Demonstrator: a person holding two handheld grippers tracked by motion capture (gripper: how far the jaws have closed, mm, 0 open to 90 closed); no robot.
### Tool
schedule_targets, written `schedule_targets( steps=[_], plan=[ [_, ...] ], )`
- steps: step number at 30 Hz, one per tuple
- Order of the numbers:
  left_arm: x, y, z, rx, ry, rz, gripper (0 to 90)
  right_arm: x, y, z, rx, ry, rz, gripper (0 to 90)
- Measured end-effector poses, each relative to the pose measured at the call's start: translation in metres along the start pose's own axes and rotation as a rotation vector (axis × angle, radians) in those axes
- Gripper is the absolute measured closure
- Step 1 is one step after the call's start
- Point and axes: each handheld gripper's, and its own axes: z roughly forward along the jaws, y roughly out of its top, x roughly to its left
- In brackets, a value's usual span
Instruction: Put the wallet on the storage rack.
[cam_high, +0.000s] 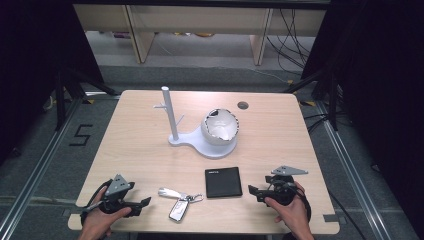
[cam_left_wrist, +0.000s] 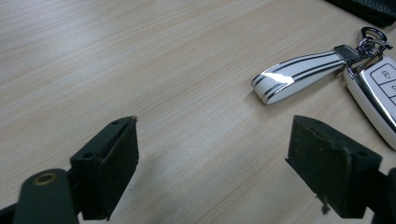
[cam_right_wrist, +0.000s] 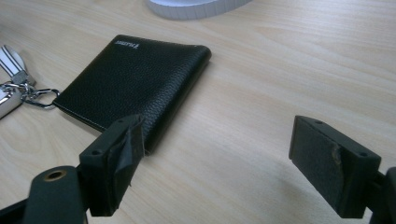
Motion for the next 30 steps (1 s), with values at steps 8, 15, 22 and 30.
schedule_targets(
  steps=[8,15,22,30],
  plan=[
    [-0.001,0.008,-0.001,-0.038,0.007,-0.01,21.9,-0.002,0.0,0.001,-0.009,0.037,0.01,19.7],
    [-0.006,0.024,-0.001,-0.089,0.005,-0.041,35.0,-0.004,0.001,0.002,-0.014,0.058,0.026,20.2],
    [-0.019,0.05,0.01,-0.118,-0.023,-0.055,57.7,-0.004,0.003,0.002,-0.016,0.07,0.044,20.8],
    [-0.045,0.089,0.036,-0.08,-0.063,-0.059,73.4,-0.002,0.005,0.003,-0.022,0.097,0.062,22.1]
  ],
)
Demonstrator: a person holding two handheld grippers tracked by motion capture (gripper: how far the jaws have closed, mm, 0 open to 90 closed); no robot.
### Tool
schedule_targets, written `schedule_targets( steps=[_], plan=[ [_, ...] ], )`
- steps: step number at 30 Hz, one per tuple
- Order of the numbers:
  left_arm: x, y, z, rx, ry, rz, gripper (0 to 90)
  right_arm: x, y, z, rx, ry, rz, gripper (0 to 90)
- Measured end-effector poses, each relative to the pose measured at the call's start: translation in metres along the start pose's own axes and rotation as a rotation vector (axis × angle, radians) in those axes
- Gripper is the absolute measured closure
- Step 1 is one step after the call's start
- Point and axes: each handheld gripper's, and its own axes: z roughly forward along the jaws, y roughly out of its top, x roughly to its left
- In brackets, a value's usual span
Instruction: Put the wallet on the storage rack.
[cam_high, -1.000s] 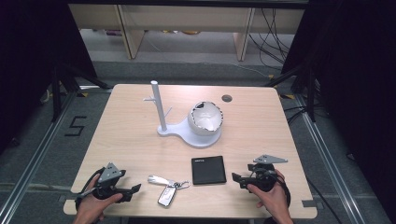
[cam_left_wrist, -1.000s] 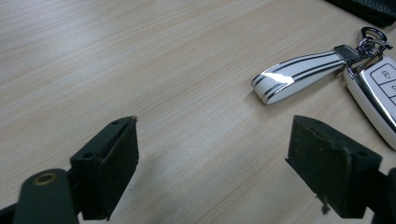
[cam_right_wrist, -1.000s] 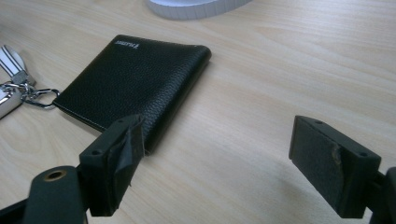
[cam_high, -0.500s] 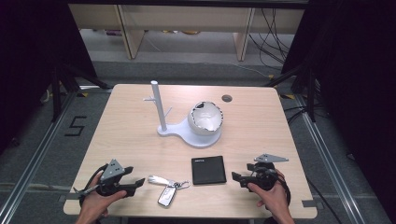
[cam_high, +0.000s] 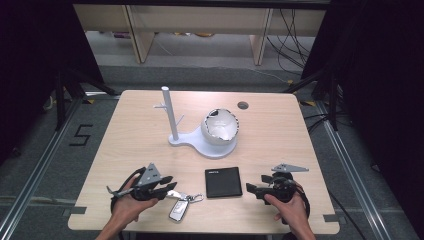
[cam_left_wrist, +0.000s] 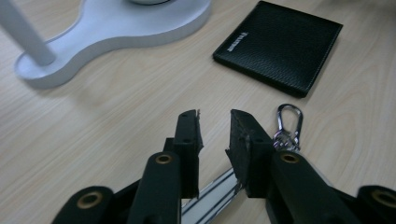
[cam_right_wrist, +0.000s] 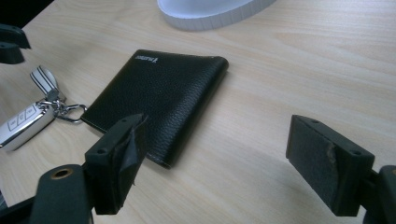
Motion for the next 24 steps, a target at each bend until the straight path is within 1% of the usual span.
schedule_targets(
  steps=[1,2,3,4,5,6,7,8,9,10,11,12,13,14,15,16,17,18,19,20,21,22,23,24],
  plan=[
    [-0.002,0.004,0.004,-0.001,-0.011,-0.003,74.6,0.0,0.0,0.001,-0.001,0.009,0.003,22.3],
    [-0.004,0.008,0.008,0.004,-0.037,-0.01,75.5,0.0,0.0,0.001,-0.005,0.014,0.008,22.3],
    [-0.005,0.011,0.011,0.003,-0.031,-0.012,78.0,0.0,0.0,0.003,-0.006,0.048,0.023,22.6],
    [-0.008,0.017,0.019,0.012,-0.049,-0.018,78.3,0.0,0.0,0.004,-0.002,0.047,0.026,22.7],
    [-0.008,0.017,0.019,0.012,-0.049,-0.018,78.5,0.001,0.0,0.004,-0.002,0.047,0.025,22.9],
    [-0.011,0.022,0.025,0.019,-0.062,-0.02,79.3,0.001,0.001,0.005,-0.001,0.035,0.025,23.2],
    [-0.011,0.022,0.025,0.019,-0.062,-0.02,80.2,0.001,0.001,0.005,-0.003,0.037,0.025,23.3],
    [-0.014,0.025,0.031,0.03,-0.071,-0.024,80.9,0.001,0.001,0.005,-0.005,0.038,0.025,23.6],
    [-0.014,0.025,0.031,0.03,-0.071,-0.024,81.7,0.001,0.001,0.005,-0.009,0.039,0.024,24.0],
    [-0.015,0.028,0.036,0.04,-0.058,-0.022,82.4,0.002,0.001,0.004,-0.013,0.052,0.029,24.4],
    [-0.021,0.028,0.041,0.045,-0.143,-0.107,83.1,0.001,0.002,0.004,-0.019,0.052,0.027,24.6],
    [-0.022,0.029,0.043,0.047,-0.167,-0.104,84.1,0.003,0.002,0.004,-0.017,0.053,0.048,24.6],
    [-0.022,0.029,0.043,0.047,-0.167,-0.104,85.4,0.003,0.002,0.004,-0.017,0.053,0.048,24.6],
    [-0.023,0.031,0.046,0.046,-0.171,-0.108,85.4,0.004,0.002,0.004,-0.016,0.06,0.059,24.7],
    [-0.024,0.032,0.047,0.054,-0.166,-0.105,86.5,0.004,0.002,0.004,-0.008,0.054,0.061,24.7],
    [-0.025,0.034,0.05,0.053,-0.169,-0.108,88.2,0.004,0.002,0.006,-0.011,0.062,0.059,24.8],
    [-0.025,0.035,0.052,0.066,-0.182,-0.092,88.2,0.004,0.002,0.006,-0.011,0.062,0.059,24.8],
    [-0.027,0.035,0.055,0.075,-0.176,-0.093,88.8,0.004,0.002,0.007,-0.009,0.065,0.058,24.9],
    [-0.028,0.036,0.058,0.076,-0.18,-0.098,89.1,0.002,0.002,0.008,-0.01,0.048,0.032,25.0],
    [-0.028,0.036,0.059,0.091,-0.181,-0.091,89.2,0.002,0.003,0.007,-0.01,0.056,0.032,25.0],
    [-0.028,0.037,0.062,0.092,-0.189,-0.084,89.2,0.003,0.003,0.008,-0.012,0.059,0.031,25.2],
    [-0.029,0.037,0.063,0.098,-0.182,-0.082,89.2,0.003,0.003,0.008,-0.01,0.071,0.031,25.2],
    [-0.03,0.037,0.065,0.102,-0.191,-0.092,89.2,0.003,0.003,0.009,-0.009,0.059,0.027,25.3],
    [-0.029,0.038,0.066,0.1,-0.193,-0.09,89.2,0.004,0.003,0.009,-0.005,0.061,0.028,25.6]
  ],
)
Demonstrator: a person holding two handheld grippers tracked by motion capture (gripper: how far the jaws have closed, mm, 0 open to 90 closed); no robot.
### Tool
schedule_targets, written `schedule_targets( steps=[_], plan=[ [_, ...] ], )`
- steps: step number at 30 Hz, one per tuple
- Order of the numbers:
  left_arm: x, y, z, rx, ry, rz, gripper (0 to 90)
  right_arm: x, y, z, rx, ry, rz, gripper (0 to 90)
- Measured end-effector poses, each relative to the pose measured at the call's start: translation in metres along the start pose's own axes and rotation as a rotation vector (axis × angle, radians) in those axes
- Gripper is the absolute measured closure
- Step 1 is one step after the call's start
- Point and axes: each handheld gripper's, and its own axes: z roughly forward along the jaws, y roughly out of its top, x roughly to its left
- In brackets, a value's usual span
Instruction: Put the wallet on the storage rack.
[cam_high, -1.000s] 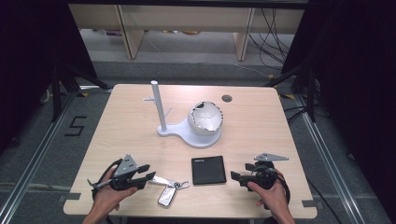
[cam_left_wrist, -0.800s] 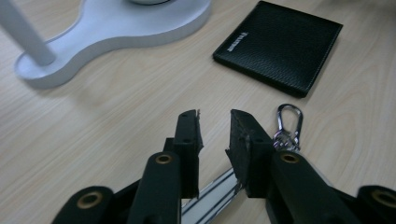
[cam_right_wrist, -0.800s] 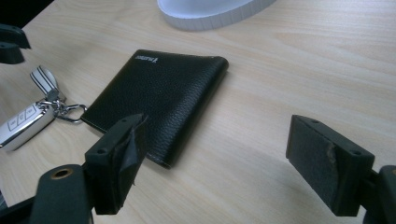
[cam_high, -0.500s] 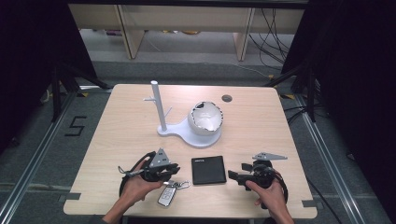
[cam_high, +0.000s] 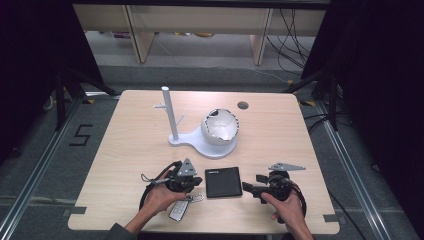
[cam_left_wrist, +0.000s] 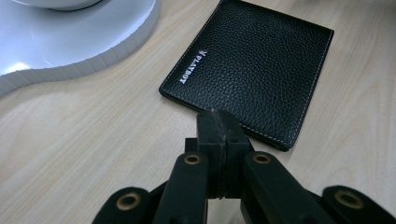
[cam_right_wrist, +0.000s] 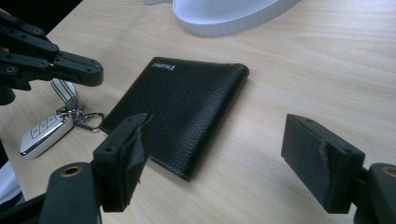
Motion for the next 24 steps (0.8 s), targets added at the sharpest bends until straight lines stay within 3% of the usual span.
schedule_targets(
  steps=[2,3,16,17,18,22,23,24],
  plan=[
    [0.0,0.001,0.002,0.006,-0.007,-0.004,89.1,0.003,0.0,0.0,0.003,0.012,0.023,25.9],
    [0.0,0.001,0.003,0.005,-0.007,-0.017,89.1,0.001,0.001,0.001,-0.001,0.011,-0.001,25.9],
    [-0.001,0.004,0.012,0.071,-0.021,0.0,88.9,0.002,0.006,0.017,0.041,0.028,0.01,32.6],
    [-0.002,0.005,0.013,0.069,-0.023,-0.014,88.9,0.002,0.006,0.019,0.045,0.039,0.016,32.8],
    [-0.002,0.006,0.014,0.075,-0.024,0.003,88.9,0.002,0.007,0.02,0.049,0.035,0.025,33.4],
    [-0.003,0.008,0.018,0.097,-0.035,0.009,88.6,0.002,0.01,0.027,0.051,0.035,0.041,34.8],
    [-0.001,0.009,0.018,0.128,-0.043,0.039,88.5,0.002,0.011,0.027,0.057,0.048,0.048,35.5],
    [-0.003,0.008,0.02,0.107,-0.035,0.008,88.4,0.003,0.011,0.029,0.059,0.049,0.048,36.0]
  ],
)
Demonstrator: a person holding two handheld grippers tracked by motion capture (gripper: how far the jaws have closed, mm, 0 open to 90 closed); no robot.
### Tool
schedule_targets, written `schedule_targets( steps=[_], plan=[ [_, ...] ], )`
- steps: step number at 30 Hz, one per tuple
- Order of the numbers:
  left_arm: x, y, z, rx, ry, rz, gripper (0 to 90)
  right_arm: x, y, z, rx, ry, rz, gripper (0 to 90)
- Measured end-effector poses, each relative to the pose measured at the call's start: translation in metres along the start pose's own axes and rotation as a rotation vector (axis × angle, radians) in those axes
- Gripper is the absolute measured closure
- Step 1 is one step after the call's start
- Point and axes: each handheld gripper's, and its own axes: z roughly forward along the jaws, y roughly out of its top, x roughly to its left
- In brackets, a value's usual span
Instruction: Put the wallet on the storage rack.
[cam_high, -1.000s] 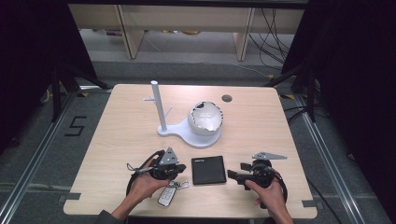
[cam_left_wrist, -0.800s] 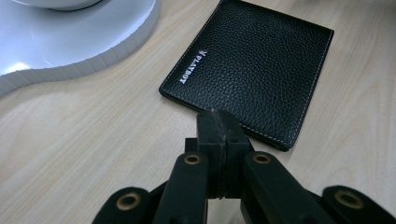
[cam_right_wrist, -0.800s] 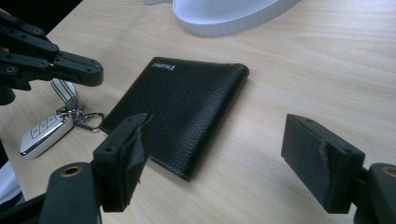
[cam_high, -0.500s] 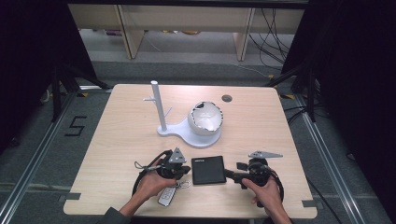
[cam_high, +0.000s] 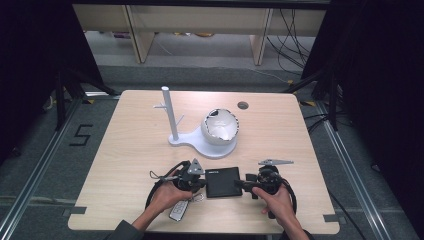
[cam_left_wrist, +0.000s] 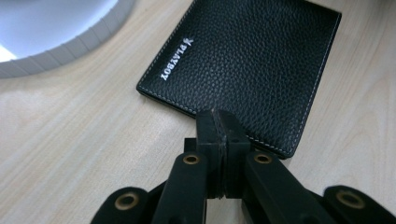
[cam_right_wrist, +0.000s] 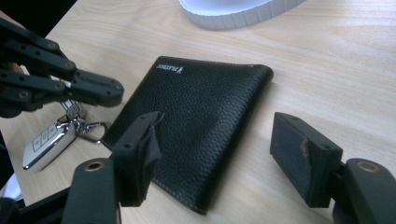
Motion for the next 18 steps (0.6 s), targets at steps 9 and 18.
schedule_targets(
  steps=[9,18],
  plan=[
    [0.0,0.002,0.004,0.042,0.003,0.021,88.0,0.001,0.006,0.014,0.027,-0.007,0.019,38.8],
    [-0.004,0.003,0.005,0.043,-0.01,0.033,89.0,-0.003,0.008,0.023,0.027,-0.003,0.075,43.1]
  ],
)
